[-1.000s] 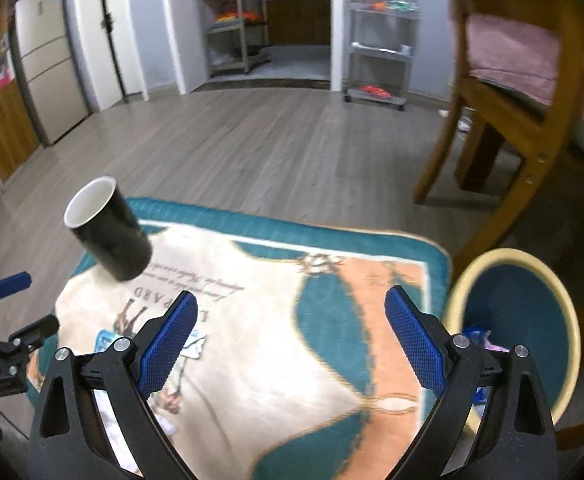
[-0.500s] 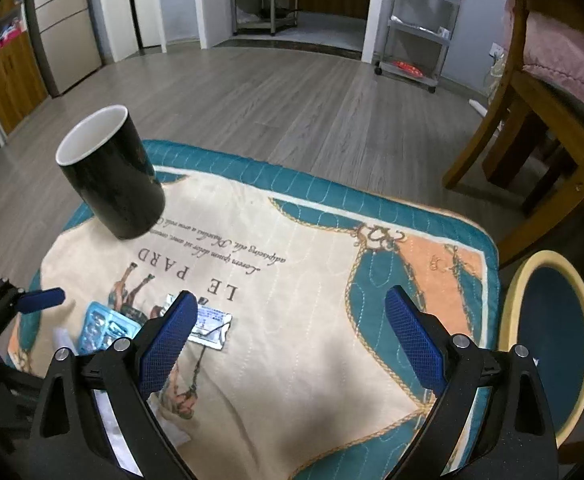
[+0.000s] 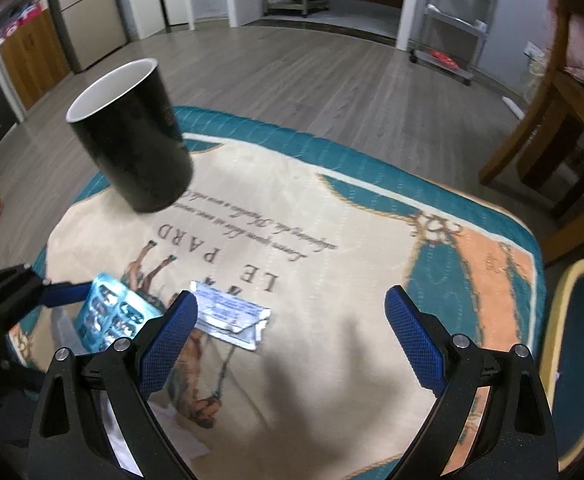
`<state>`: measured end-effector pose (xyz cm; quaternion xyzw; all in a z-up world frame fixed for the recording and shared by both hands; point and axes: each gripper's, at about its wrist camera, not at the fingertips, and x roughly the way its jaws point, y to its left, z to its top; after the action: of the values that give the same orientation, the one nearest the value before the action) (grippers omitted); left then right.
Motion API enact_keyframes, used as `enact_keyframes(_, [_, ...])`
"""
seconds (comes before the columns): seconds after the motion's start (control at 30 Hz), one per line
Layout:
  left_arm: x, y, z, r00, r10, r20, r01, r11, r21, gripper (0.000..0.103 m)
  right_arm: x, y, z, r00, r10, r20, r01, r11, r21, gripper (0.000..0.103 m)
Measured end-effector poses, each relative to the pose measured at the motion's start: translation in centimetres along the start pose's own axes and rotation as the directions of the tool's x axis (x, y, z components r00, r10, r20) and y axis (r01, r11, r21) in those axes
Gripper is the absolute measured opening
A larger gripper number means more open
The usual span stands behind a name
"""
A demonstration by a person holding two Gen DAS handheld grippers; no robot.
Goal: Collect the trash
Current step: 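Grasp the blue blister pack with the left tool while the right tool grasps the silver blister pack, then lift both blister packs off the cushion with both tools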
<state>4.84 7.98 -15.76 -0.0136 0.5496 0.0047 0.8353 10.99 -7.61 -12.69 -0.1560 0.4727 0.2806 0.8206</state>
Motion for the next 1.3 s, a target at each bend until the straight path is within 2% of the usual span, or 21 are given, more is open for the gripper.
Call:
enact_keyframes(0.03, [-0.2,0.6,0.1,1.000,-0.010,0.001,0.010,1.000,-0.019,0.056,0.1,0.2,0.0,1.000,0.006,-0.002,-0.006,1.000,-0.006,0.093])
enact_keyframes(0.13, [-0.3,1.7,0.1,1.000,-0.027,-0.003,0.027,0.998,-0.056,0.056,0.5,1.2,0.0,0.999,0.043,-0.014,-0.044,0.998,-0.037,0.089])
enact_keyframes(0.3, [-0.6,1.8,-0.6,0.999,-0.031,-0.010,0.031,0.999,-0.042,0.060,1.6,2.4,-0.3,0.994,0.084,-0.073,-0.090,0.992,-0.085,0.080])
enact_keyframes(0.4, [-0.4,1.3,-1.2,0.999,-0.024,-0.020,0.024,1.000,-0.009,0.064,2.2,3.0,-0.5,0.992,0.080,-0.095,-0.090,0.990,-0.107,0.078])
enact_keyframes(0.57, [0.0,0.4,-1.3,0.999,-0.019,-0.029,0.020,1.000,0.024,0.072,3.5,3.9,-0.6,0.992,0.020,-0.128,-0.039,0.988,-0.149,0.077])
enact_keyframes(0.67, [0.2,0.0,-1.2,1.000,-0.004,-0.031,0.006,0.999,0.050,0.073,3.9,4.2,-0.8,0.989,0.015,-0.146,-0.037,0.987,-0.154,0.066])
enact_keyframes(0.73, [0.3,0.0,-1.1,1.000,-0.004,-0.029,0.006,0.999,0.050,0.073,3.8,4.4,-0.7,0.988,0.038,-0.152,-0.061,0.986,-0.153,0.050])
enact_keyframes(0.83, [0.5,0.0,-0.8,1.000,-0.004,-0.028,0.005,0.999,0.051,0.073,3.5,5.0,-0.7,0.985,0.061,-0.158,-0.087,0.984,-0.157,0.036])
enact_keyframes(1.13, [1.7,-1.4,0.6,1.000,0.004,-0.026,-0.002,0.998,0.069,0.073,2.4,3.3,-0.3,0.985,0.105,-0.135,-0.117,0.989,-0.087,0.034])
enact_keyframes(1.3, [2.0,-1.5,1.1,1.000,0.010,-0.025,-0.008,0.997,0.077,0.072,2.9,1.9,-0.5,0.985,0.046,-0.167,-0.055,0.997,-0.053,0.034])
